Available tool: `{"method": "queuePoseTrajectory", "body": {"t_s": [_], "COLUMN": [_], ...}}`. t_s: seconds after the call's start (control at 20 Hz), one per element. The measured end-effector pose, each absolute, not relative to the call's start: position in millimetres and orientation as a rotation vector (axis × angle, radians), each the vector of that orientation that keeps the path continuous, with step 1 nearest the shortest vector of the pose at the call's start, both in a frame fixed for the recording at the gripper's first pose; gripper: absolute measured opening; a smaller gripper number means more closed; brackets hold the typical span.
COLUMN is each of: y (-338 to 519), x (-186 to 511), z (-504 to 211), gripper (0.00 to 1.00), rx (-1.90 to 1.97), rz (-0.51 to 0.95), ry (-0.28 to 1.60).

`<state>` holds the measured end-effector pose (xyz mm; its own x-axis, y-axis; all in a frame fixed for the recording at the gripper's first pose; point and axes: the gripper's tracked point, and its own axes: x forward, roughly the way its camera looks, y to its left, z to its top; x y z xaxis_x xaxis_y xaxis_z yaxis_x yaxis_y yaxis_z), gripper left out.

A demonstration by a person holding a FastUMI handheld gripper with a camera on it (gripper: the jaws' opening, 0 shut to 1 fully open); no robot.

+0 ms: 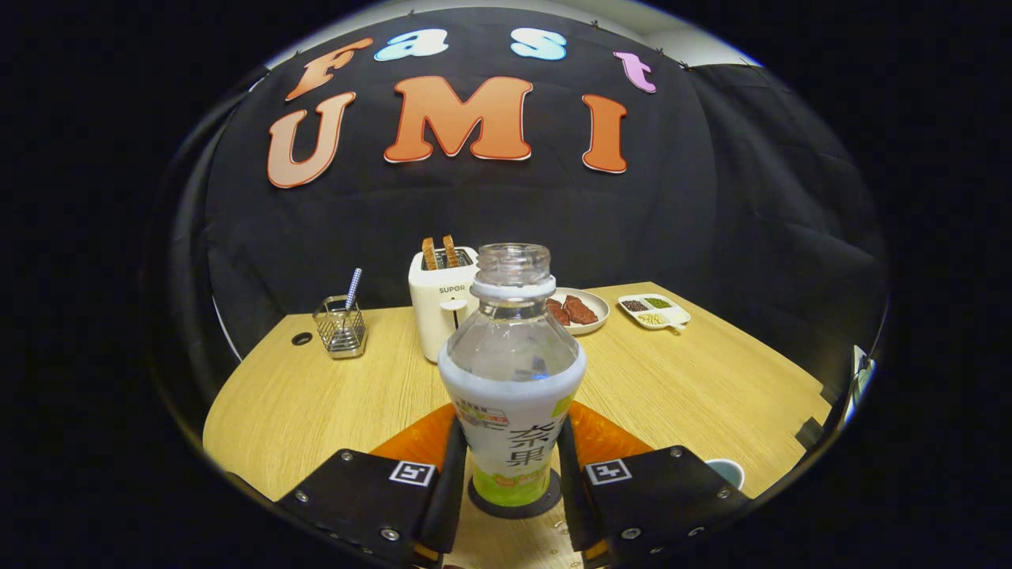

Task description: Take the bottle from table, then pour the juice into the cup, finally place the bottle on the coaster

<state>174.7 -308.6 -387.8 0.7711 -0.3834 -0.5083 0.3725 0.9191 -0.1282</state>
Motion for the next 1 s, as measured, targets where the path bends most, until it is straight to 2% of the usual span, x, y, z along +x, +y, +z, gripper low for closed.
{"method": "queuePoseTrajectory", "body": {"t_s": [0.45,0.85,0.9,0.95,1.0], "y": [-310.0,-307.4,-306.2,-305.9,-304.7], "x": [174.0,171.8,171.6,169.8,167.9], "z": [-413.8,-410.5,-408.5,-407.7,-404.9], "gripper": [0.57,0.68,0.71,0.8,0.83], "rx": [-0.031,-0.003,-0.001,0.005,0.015], "rz": [-0.428,-0.441,-0.438,-0.437,-0.437], "ry": [0.587,0.566,0.561,0.561,0.558]}}
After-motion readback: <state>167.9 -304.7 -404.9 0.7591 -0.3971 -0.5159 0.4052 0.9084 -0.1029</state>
